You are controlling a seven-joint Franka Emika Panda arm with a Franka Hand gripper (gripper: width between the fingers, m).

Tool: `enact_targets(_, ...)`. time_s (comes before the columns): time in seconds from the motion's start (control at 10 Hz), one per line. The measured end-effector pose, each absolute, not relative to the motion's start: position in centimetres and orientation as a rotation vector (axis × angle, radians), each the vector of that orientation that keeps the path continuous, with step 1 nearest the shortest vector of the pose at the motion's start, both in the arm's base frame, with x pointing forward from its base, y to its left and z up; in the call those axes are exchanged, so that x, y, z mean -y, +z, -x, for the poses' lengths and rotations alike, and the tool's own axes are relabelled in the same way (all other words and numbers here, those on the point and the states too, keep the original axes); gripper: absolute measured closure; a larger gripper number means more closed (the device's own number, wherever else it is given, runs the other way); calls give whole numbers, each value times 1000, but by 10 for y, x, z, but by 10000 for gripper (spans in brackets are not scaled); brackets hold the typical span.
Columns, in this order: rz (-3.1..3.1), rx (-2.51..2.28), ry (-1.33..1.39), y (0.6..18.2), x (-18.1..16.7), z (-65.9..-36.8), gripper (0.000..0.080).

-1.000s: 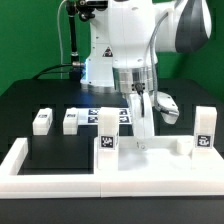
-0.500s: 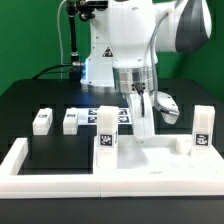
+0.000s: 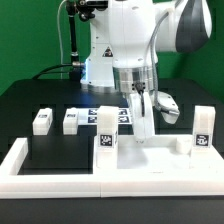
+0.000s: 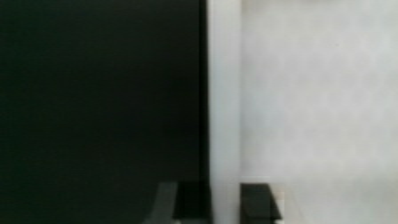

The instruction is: Assemble desk

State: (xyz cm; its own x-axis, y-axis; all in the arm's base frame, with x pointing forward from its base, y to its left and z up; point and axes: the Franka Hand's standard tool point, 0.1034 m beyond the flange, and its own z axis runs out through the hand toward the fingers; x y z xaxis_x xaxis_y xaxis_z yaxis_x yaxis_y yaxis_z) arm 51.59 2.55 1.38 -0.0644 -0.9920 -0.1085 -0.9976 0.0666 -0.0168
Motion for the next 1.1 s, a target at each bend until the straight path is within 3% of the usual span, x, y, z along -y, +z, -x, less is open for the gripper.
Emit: enact_targets(1.1, 2529, -1728, 18, 12, 12, -498, 736)
